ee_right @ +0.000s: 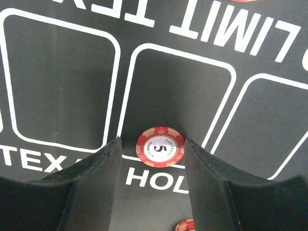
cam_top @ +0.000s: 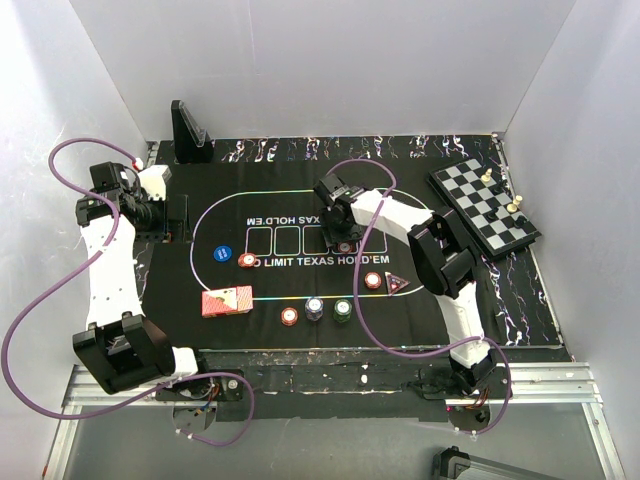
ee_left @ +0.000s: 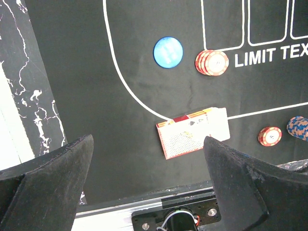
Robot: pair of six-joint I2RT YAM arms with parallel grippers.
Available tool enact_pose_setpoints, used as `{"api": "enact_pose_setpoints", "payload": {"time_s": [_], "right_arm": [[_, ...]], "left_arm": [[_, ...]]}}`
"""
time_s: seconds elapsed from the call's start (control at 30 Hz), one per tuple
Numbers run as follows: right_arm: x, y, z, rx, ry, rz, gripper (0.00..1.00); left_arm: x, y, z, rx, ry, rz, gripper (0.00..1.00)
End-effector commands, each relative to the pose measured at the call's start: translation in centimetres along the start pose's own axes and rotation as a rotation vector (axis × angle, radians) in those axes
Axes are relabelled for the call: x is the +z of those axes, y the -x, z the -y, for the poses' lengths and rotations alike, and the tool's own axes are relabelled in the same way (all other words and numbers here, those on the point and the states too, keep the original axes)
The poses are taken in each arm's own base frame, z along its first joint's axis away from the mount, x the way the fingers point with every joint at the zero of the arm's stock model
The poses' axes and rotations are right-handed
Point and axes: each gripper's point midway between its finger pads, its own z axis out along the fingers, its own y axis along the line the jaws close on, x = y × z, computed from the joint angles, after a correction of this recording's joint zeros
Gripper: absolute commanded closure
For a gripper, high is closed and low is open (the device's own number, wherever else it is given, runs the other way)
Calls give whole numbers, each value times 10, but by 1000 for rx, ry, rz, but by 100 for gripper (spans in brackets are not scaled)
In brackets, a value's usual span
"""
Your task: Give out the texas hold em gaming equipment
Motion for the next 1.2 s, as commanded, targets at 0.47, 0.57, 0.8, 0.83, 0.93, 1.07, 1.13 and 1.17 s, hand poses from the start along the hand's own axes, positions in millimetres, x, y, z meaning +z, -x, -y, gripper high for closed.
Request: {"api": "enact_pose_setpoints", "payload": {"time_s": [0.47, 0.57, 0.8, 0.83, 0.93, 1.07, 1.13, 1.17], "right_arm": [[10, -81, 29, -41, -133, -196, 56], [4, -82, 32, -36, -138, -182, 65], [-19, -62, 34, -23, -145, -109, 85], [-25, -59, 34, -19, -140, -98, 86], [-41, -53, 35, -9, -133, -63, 88], [-57, -55, 40, 3, -135, -43, 89], [-65, -58, 43, 13, -134, -37, 89], [-69, -60, 44, 21, -132, -31, 89]], "left_arm": [[-14, 12, -1, 33, 20, 58, 0], [-15, 13, 1, 32, 12, 62, 0], [-17, 14, 1, 32, 16, 65, 0], [-18, 15, 0, 34, 19, 65, 0], [-18, 14, 0, 37, 20, 64, 0], [-17, 14, 1, 33, 15, 65, 0], [-17, 14, 1, 35, 14, 66, 0], [-17, 14, 2, 35, 13, 67, 0]]}}
